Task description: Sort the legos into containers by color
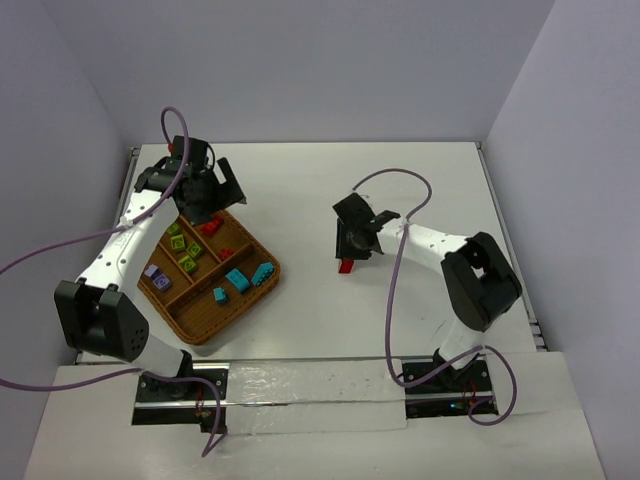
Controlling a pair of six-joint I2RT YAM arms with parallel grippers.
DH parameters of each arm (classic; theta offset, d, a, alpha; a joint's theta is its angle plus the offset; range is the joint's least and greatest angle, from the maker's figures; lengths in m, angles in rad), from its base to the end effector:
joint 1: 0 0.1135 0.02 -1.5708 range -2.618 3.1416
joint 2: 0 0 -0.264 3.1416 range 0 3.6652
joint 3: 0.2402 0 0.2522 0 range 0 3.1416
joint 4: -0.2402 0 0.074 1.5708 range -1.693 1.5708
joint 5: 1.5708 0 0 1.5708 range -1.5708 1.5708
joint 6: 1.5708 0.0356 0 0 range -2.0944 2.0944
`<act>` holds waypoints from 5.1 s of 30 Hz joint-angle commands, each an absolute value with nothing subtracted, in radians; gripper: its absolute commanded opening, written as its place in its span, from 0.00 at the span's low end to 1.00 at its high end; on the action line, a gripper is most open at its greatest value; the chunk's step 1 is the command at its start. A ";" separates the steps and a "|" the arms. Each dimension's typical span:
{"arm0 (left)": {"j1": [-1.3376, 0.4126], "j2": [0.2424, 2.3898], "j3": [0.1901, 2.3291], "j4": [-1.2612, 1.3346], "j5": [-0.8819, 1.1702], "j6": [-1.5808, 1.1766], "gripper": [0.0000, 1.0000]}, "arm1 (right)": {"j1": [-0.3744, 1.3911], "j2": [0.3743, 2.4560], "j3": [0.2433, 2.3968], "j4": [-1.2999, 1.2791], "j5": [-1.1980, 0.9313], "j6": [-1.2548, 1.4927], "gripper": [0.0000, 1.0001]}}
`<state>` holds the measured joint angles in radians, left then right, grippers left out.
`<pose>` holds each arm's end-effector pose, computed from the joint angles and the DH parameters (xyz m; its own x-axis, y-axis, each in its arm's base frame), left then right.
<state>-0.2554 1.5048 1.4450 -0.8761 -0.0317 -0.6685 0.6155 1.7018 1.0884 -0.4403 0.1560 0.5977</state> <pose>0.3057 -0.0787 0.3339 -0.7566 -0.4427 -0.4812 -0.2989 0.8887 -0.3476 0.2835 0.1937 0.1884 -0.8724 0.0640 -0.4847 -0.0202 0.9858 0.1666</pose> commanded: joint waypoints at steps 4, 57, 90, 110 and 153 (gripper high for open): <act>-0.264 1.431 1.396 -0.741 0.235 -0.622 0.98 | 0.581 1.496 1.094 -0.263 -0.287 0.391 0.00; -0.377 1.543 1.207 -0.415 1.431 -0.232 0.76 | 0.480 1.460 1.256 -0.401 -1.209 0.183 0.00; -0.411 1.499 1.233 -0.316 1.399 -0.323 0.00 | 0.477 1.472 1.249 -0.409 -1.213 0.179 0.00; -0.218 1.428 1.137 -0.168 1.140 -0.537 0.00 | 0.437 1.437 1.209 -0.414 -0.921 0.267 0.00; -0.195 1.515 1.371 -0.576 0.185 -0.615 0.81 | 0.390 1.414 1.210 -0.394 -0.284 0.571 0.00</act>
<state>-0.1255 1.5949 1.3149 -0.6437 0.0210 -0.6482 0.3866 1.4586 1.1709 -0.4490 -0.3789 0.4640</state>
